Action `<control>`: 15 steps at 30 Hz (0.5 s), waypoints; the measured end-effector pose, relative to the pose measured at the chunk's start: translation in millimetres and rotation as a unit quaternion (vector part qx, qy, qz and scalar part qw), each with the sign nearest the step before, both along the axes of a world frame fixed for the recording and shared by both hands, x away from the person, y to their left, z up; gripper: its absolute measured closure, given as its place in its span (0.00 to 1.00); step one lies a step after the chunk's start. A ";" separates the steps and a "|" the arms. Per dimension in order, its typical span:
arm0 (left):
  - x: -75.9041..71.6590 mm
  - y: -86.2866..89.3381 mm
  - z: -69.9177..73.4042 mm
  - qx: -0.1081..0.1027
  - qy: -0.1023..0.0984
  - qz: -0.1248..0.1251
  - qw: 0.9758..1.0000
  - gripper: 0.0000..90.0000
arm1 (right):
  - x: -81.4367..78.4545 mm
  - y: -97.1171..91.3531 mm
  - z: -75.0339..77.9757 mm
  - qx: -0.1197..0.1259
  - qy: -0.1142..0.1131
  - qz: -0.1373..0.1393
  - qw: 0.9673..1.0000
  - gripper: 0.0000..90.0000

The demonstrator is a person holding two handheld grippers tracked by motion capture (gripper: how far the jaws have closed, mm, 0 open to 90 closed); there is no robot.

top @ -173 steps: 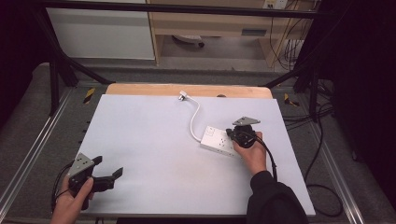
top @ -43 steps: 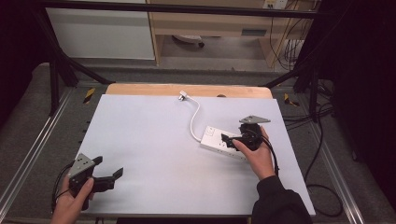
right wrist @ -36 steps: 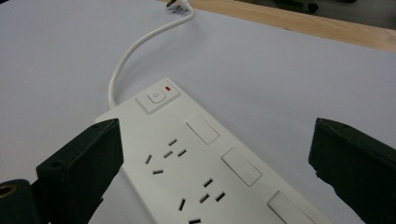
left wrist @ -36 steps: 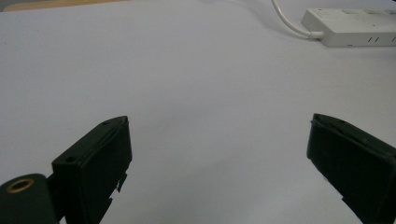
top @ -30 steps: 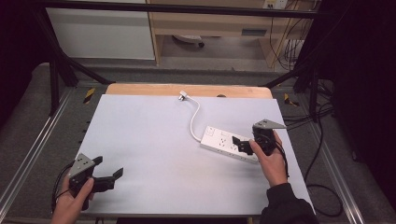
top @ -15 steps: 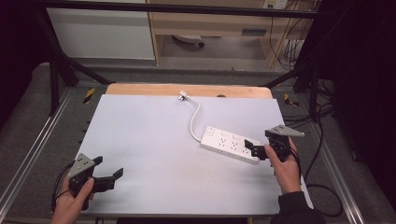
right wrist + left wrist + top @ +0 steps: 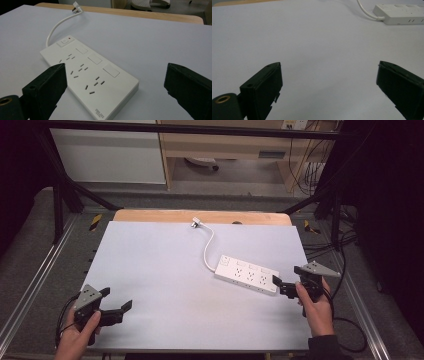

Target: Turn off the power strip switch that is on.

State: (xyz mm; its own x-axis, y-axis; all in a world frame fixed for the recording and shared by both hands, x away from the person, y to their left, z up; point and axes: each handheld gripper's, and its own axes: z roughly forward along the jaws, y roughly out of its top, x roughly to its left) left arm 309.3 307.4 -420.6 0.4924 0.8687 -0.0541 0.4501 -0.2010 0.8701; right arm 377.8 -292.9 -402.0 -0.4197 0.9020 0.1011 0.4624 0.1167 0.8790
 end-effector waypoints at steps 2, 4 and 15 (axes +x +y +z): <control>-0.2 0.0 0.1 0.000 0.000 0.000 1.000 0.07 | -1.9 -0.2 -2.5 -0.003 0.001 -0.001 1.000 0.06; -0.2 0.1 0.1 -0.001 0.000 0.000 1.000 0.07 | -3.6 -0.8 -4.2 -0.007 -0.001 0.001 1.000 0.06; -0.4 -0.3 0.4 0.000 0.000 -0.002 1.000 0.07 | -9.8 -1.2 -24.8 -0.030 0.015 0.022 0.999 0.04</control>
